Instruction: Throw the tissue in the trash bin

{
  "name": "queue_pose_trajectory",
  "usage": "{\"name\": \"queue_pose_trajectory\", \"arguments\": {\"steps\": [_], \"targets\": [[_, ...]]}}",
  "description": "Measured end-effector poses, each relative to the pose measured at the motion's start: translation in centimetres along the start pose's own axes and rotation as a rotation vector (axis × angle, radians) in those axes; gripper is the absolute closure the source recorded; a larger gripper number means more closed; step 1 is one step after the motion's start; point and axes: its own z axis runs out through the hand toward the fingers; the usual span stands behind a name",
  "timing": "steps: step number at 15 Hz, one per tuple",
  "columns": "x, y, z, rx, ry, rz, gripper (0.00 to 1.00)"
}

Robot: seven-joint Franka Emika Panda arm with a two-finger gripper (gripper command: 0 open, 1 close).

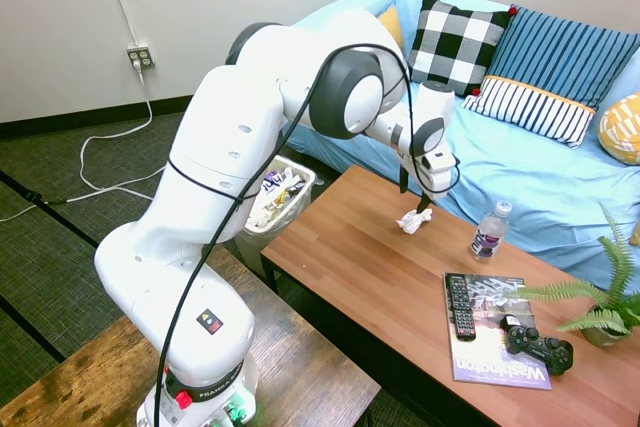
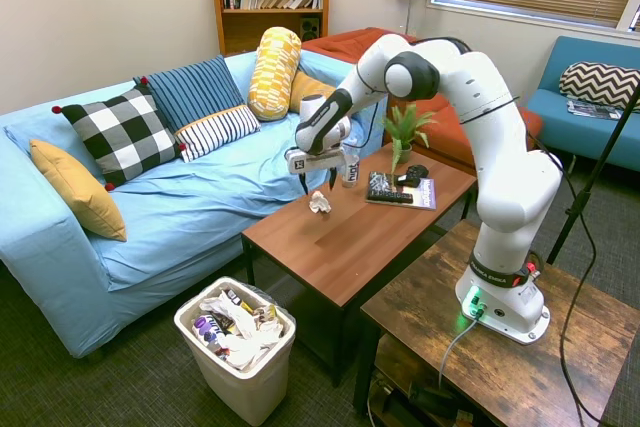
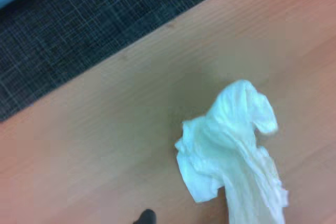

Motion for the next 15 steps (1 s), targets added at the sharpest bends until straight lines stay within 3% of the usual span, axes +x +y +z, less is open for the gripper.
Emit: {"name": "queue_pose_trajectory", "arguments": {"steps": [6, 7, 15], "targets": [[1.3, -2.0, 4.2, -0.02, -0.002, 0.037, 0.0], [1.3, -2.1, 4.6, -0.024, -0.005, 0.041, 1.0], [1.8, -2.5, 6.5, -0.033, -0.027, 0.075, 1.0]]}}
